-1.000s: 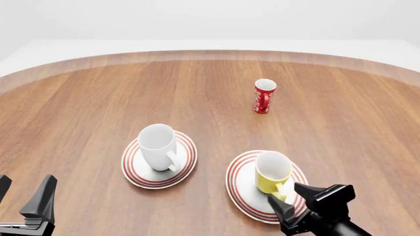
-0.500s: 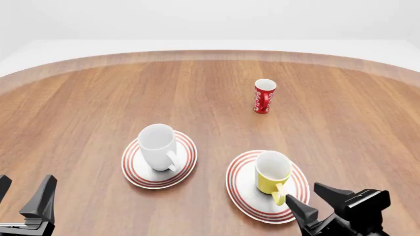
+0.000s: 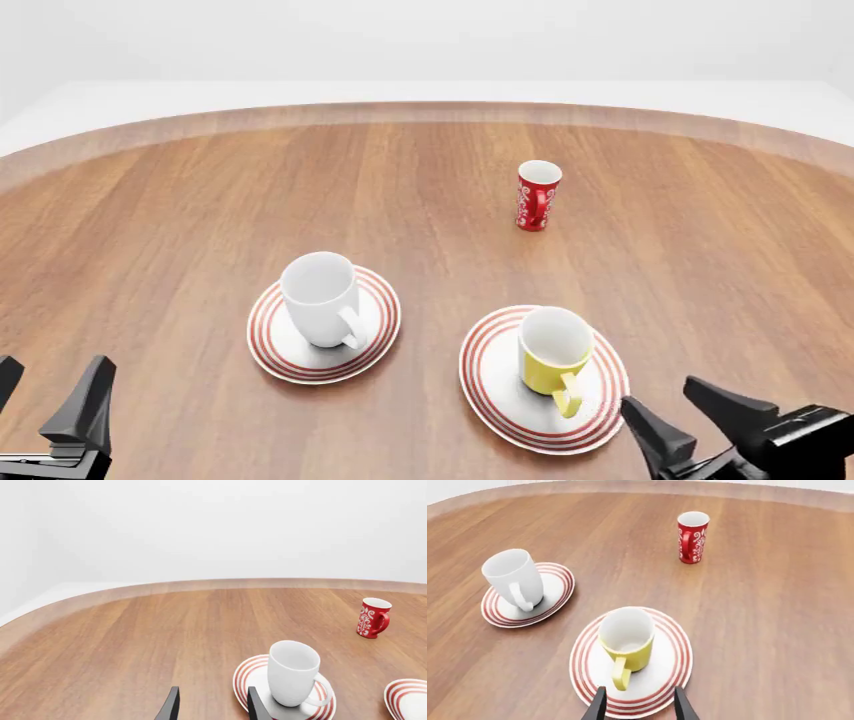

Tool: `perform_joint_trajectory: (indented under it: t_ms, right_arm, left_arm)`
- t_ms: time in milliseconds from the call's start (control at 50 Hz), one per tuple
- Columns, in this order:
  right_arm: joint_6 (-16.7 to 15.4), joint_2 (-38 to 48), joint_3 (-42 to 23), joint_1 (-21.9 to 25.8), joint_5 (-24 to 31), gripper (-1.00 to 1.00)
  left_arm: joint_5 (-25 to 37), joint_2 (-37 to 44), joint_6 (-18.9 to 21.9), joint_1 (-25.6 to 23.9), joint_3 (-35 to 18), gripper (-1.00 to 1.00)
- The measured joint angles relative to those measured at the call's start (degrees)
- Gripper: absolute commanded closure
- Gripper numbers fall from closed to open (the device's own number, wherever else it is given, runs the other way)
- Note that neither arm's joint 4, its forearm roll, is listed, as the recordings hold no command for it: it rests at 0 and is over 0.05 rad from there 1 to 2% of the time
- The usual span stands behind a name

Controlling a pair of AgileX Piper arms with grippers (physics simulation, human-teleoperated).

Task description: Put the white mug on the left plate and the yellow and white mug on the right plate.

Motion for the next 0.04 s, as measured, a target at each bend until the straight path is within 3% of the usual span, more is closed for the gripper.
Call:
perform_joint_trajectory:
  t_ms: [40]
  right_arm:
    - [-0.05,-1.63,0.00,-0.46,1.35,-1.00]
  left_arm:
    - [0.00,0.00,0.00,0.00,0.00,-1.00]
